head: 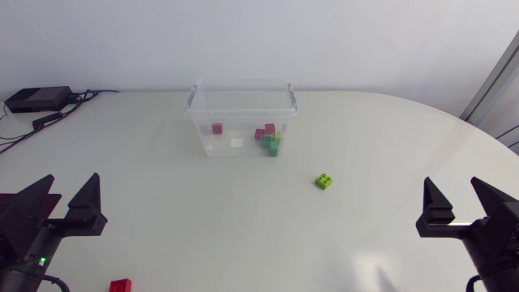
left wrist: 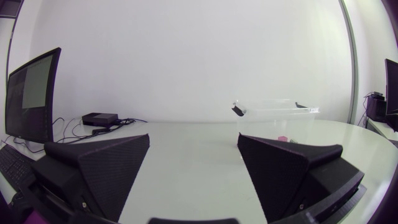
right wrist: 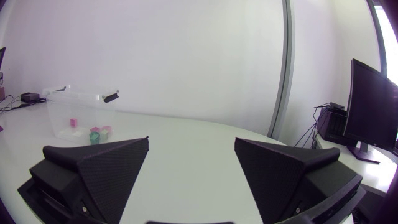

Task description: Place the duplo bricks in the container

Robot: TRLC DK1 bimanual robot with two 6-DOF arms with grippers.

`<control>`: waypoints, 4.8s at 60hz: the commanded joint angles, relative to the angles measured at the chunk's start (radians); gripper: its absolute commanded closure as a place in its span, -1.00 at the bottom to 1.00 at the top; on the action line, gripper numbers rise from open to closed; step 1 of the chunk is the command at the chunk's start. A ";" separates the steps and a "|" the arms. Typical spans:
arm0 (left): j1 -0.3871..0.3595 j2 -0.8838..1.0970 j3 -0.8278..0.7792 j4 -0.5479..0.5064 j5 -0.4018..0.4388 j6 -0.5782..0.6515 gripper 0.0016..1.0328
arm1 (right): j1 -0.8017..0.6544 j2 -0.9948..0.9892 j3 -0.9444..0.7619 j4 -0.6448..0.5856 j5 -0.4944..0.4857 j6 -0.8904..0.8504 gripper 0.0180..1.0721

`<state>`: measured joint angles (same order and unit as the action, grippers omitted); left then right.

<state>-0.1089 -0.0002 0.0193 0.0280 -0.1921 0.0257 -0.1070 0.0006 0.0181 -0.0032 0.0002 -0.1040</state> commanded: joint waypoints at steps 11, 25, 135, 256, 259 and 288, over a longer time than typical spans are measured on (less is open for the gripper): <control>-0.009 -0.012 -0.021 0.003 0.005 -0.017 -0.92 | -0.005 -0.005 -0.018 -0.004 -0.003 0.020 -0.90; -0.018 -0.012 -0.010 -0.010 0.016 0.019 -0.90 | 0.001 -0.007 -0.018 -0.003 -0.005 0.018 -0.90; -0.029 1.760 0.745 -1.149 0.257 -0.098 -0.35 | 0.098 0.607 0.304 0.108 -0.022 0.121 -0.90; -0.146 1.790 1.544 -0.378 0.312 -0.104 0.60 | 0.313 1.770 0.922 -0.192 -0.252 -0.270 -0.90; -0.144 1.826 1.579 -0.379 0.315 -0.104 0.60 | 0.309 1.783 0.925 -0.192 -0.252 -0.270 -0.90; -0.156 2.043 1.759 -0.385 0.316 -0.106 0.58 | 0.277 1.860 0.924 -0.193 -0.204 -0.298 -0.65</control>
<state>-0.2623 2.0079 1.7489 -0.3599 0.1158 -0.0784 0.1856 1.8473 0.9501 -0.1944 -0.2119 -0.3698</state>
